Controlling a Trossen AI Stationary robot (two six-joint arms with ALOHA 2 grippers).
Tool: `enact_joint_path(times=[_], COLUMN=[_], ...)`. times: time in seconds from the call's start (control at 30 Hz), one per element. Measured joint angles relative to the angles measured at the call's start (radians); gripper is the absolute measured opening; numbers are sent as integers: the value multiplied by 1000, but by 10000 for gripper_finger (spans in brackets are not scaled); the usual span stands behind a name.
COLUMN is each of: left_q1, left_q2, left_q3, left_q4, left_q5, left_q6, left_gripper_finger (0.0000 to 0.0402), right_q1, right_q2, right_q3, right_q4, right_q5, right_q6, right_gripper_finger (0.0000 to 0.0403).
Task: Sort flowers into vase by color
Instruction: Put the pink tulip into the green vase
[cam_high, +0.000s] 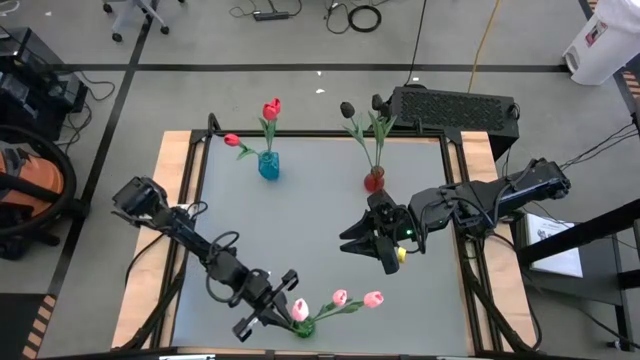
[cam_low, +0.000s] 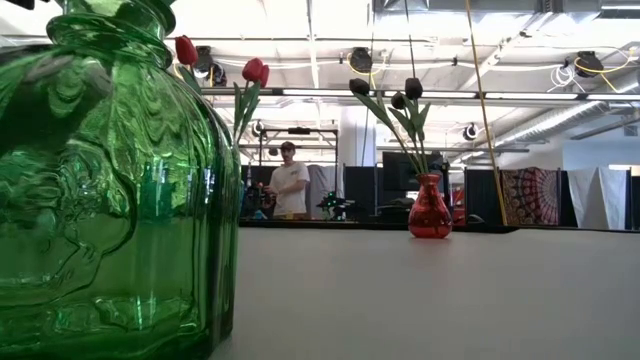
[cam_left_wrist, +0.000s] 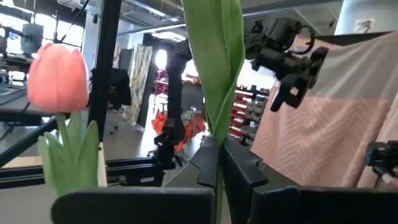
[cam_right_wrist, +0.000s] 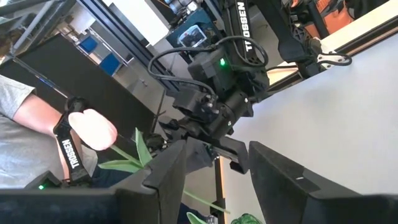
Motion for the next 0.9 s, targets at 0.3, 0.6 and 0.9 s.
enact_joint_path(times=[0.3, 0.6, 0.9], left_q1=[27, 25, 24], left_q2=[0, 0, 4], left_q3=[0, 0, 49], left_q4=[19, 21, -11], left_q5=[-3, -10, -9], left_q6=[8, -10, -20], left_gripper_finger=[13, 13, 13], right_q1=[0, 0, 0], right_q2=[0, 0, 0], right_q3=[0, 0, 0], right_q4=[0, 0, 0], right_q5=[0, 0, 0], right_q6=[0, 0, 0], right_gripper_finger=[167, 167, 167])
